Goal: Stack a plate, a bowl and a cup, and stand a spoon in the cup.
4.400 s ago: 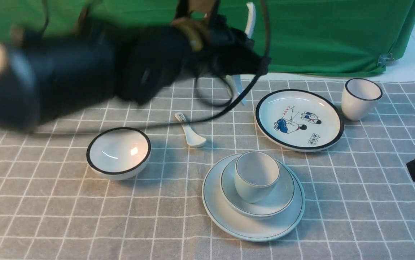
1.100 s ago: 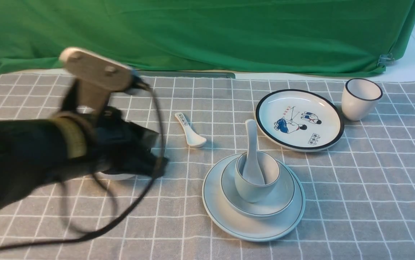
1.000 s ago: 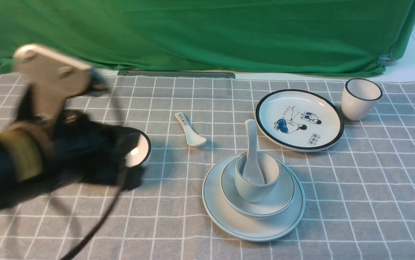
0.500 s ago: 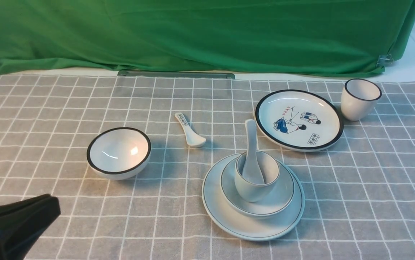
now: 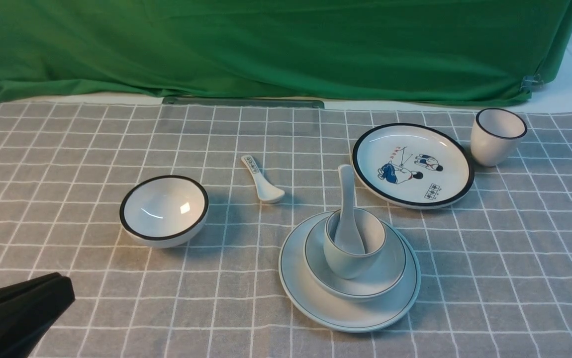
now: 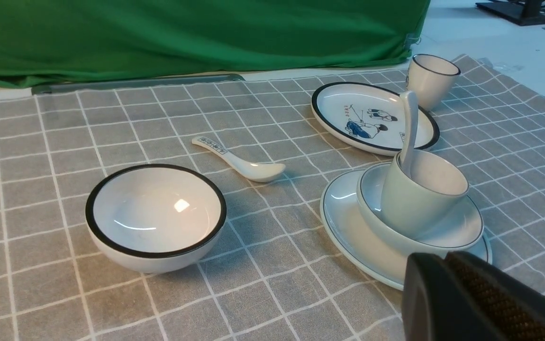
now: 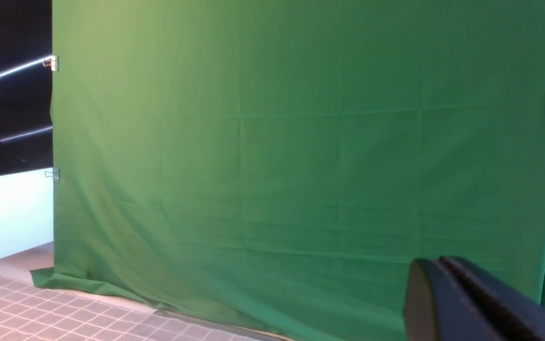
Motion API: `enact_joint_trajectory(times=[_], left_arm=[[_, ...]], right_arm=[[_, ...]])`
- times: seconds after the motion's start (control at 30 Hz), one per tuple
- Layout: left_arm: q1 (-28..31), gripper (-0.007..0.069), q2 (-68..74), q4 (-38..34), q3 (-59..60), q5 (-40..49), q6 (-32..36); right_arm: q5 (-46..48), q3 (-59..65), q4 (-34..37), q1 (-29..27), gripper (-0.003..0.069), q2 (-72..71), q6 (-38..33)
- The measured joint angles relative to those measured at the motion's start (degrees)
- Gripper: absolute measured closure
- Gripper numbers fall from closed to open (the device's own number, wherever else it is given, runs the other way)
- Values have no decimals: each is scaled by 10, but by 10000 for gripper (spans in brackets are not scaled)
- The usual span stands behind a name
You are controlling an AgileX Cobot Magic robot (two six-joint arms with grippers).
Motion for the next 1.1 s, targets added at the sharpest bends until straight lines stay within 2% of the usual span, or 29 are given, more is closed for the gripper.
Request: enact_joint_trajectory(times=[0.47, 0.53, 0.63, 0.73, 0.8, 0.9, 0.97, 1.1], left_arm=[[0, 615, -1, 9, 0, 0, 22], [0, 615, -5, 1, 0, -1, 39], [15, 615, -25, -39, 1, -1, 102], [59, 615, -53, -100, 13, -14, 180], [131, 613, -85, -145, 54, -58, 245], [233, 613, -124, -180, 126, -131, 259], [284, 613, -148, -187, 168, -143, 259], [328, 613, -165, -188, 207, -136, 260]], right_arm=[[0, 0, 0, 0, 594, 0, 1], [0, 0, 0, 0, 592, 0, 1], [0, 0, 0, 0, 592, 0, 1], [0, 0, 0, 0, 590, 0, 1], [0, 0, 0, 0, 589, 0, 1], [0, 0, 0, 0, 589, 0, 1], [0, 0, 0, 0, 589, 0, 1], [0, 0, 0, 0, 589, 0, 1]])
